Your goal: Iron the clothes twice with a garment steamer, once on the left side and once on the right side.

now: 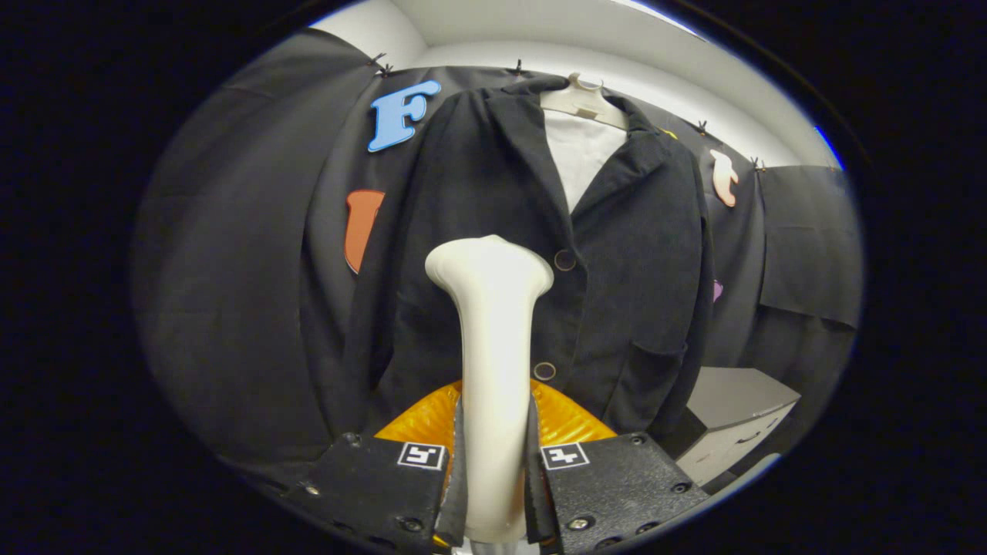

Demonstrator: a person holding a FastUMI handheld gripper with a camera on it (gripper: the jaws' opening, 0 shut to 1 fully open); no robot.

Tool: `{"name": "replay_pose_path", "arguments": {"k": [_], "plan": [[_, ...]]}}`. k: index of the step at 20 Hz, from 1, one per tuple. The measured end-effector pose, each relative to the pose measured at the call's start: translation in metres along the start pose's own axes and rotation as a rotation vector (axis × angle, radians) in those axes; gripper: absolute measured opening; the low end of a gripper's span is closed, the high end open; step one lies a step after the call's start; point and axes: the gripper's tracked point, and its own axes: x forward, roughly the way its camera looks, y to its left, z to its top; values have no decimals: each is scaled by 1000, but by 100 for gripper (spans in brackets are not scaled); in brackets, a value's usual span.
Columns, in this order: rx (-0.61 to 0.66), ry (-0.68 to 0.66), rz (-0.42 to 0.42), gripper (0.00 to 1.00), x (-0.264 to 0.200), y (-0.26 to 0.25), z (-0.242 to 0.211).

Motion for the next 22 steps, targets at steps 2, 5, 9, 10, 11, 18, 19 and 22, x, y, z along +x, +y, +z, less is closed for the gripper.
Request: {"name": "replay_pose_path", "arguments": {"k": [2, 5, 9, 10, 11, 18, 19, 22], "plan": [[0, 14, -7, 32, -1, -2, -8], [1, 39, -16, 32, 0, -3, -18], [-1, 80, -18, 32, -2, -4, -39], [-2, 88, -17, 32, -3, -3, -44], [-2, 96, -16, 32, -4, -2, -48], [-19, 131, -16, 32, -10, 5, -72], [-21, 140, -15, 32, -11, 6, -75], [-29, 157, -3, 32, -13, 10, -91]]}}
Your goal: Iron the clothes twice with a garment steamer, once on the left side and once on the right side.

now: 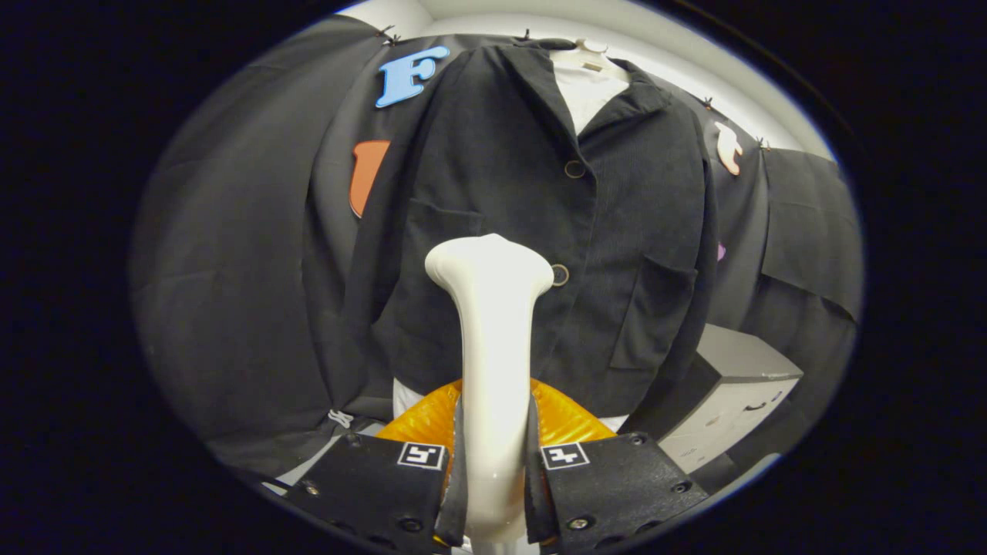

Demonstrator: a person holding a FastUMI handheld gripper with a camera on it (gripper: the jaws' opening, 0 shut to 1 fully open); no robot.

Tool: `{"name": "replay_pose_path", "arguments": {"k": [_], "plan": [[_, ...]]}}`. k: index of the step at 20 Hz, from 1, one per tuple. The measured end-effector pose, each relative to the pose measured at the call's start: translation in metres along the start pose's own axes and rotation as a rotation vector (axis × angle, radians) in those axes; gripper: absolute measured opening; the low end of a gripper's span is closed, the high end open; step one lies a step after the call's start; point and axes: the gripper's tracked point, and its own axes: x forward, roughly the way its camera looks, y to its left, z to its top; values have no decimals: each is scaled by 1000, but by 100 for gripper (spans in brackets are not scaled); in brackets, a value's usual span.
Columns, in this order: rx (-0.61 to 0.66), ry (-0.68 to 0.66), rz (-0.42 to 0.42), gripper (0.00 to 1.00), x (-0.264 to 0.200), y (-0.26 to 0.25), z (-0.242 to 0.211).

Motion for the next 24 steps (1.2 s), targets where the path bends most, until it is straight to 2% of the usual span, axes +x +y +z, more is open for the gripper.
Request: {"name": "replay_pose_path", "arguments": {"k": [14, 24], "plan": [[-24, 158, 18, 32, -2, 3, -86], [-76, 227, 37, 32, -9, 4, -127]]}}
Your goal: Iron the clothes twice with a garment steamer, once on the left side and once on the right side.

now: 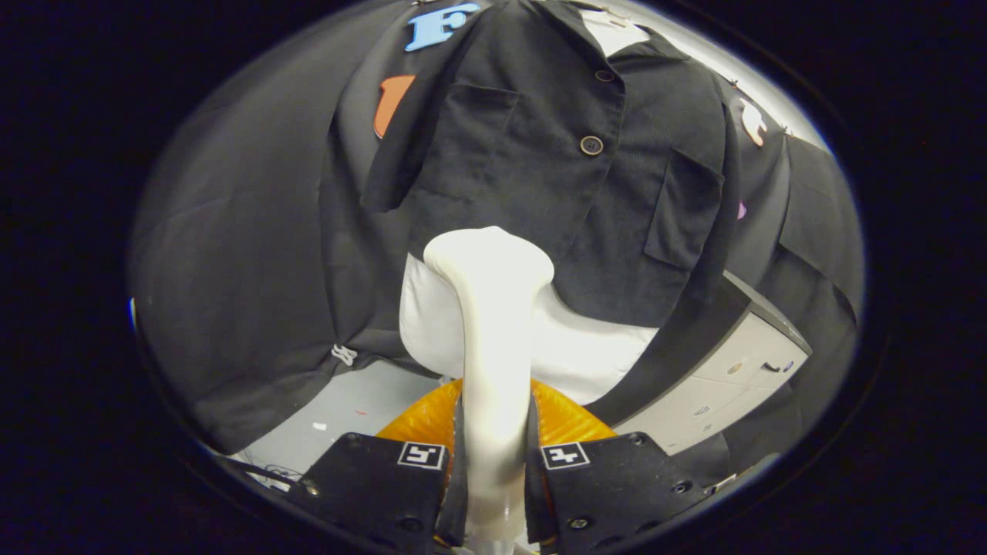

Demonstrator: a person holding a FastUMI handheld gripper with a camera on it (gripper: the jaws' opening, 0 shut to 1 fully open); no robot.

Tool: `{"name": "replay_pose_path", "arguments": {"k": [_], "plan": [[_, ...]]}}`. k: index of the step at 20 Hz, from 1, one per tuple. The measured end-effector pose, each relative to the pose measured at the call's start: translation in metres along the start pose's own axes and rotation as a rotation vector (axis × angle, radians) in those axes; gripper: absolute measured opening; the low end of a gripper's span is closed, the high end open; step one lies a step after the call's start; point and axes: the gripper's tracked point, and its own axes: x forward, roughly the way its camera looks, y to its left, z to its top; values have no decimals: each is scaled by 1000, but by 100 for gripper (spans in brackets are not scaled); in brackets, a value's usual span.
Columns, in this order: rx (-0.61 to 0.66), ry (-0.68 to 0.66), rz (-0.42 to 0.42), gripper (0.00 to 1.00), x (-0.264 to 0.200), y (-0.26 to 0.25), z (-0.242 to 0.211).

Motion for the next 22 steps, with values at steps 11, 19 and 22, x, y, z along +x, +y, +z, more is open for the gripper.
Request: {"name": "replay_pose_path", "arguments": {"k": [11, 19, 22], "plan": [[23, 32, 66, 32, -31, -18, -27], [138, -52, 43, 32, -98, -127, -21], [196, -85, 13, 32, -120, -190, -21]]}}
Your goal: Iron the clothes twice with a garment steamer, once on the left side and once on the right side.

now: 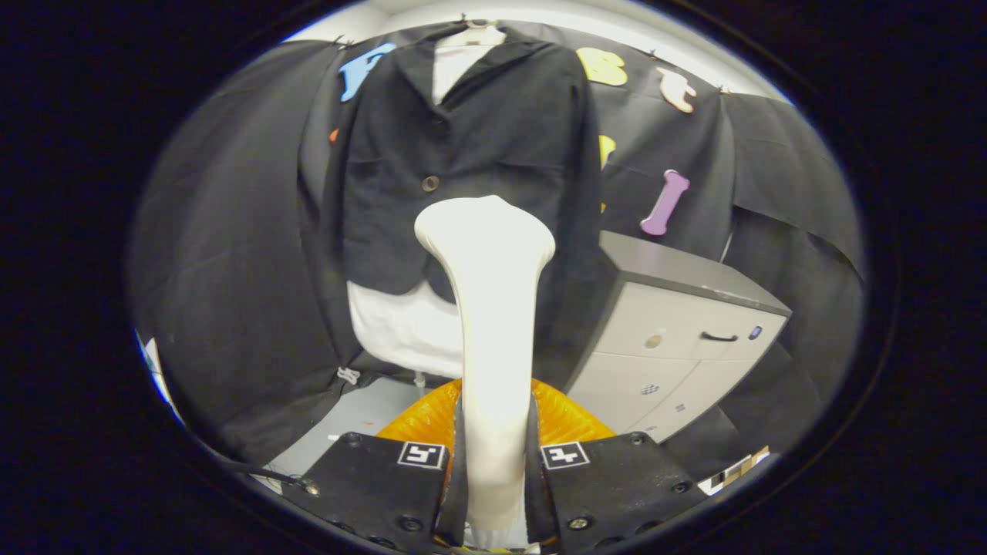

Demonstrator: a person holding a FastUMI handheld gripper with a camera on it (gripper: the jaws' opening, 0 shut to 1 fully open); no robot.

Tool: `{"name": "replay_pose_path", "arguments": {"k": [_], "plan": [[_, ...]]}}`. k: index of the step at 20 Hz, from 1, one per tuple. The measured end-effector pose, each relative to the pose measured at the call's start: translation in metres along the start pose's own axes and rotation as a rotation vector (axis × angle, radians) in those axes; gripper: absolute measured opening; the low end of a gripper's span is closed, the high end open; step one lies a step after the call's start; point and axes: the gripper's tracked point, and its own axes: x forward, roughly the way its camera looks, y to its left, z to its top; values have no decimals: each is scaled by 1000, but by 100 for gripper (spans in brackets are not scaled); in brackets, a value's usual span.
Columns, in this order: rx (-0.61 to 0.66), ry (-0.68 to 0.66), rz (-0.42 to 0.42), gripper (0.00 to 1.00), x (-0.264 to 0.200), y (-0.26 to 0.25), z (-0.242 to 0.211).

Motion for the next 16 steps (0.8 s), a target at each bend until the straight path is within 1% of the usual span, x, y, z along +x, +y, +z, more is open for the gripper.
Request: {"name": "replay_pose_path", "arguments": {"k": [5, 7, 10, 13, 16], "plan": [[42, -41, -45, 32, -38, -105, 8], [55, -49, -56, 32, -48, -139, 9], [66, -58, -70, 32, -60, -179, 8], [83, -57, -70, 32, -68, -208, 5], [88, -41, -76, 32, -76, -240, -6]]}}
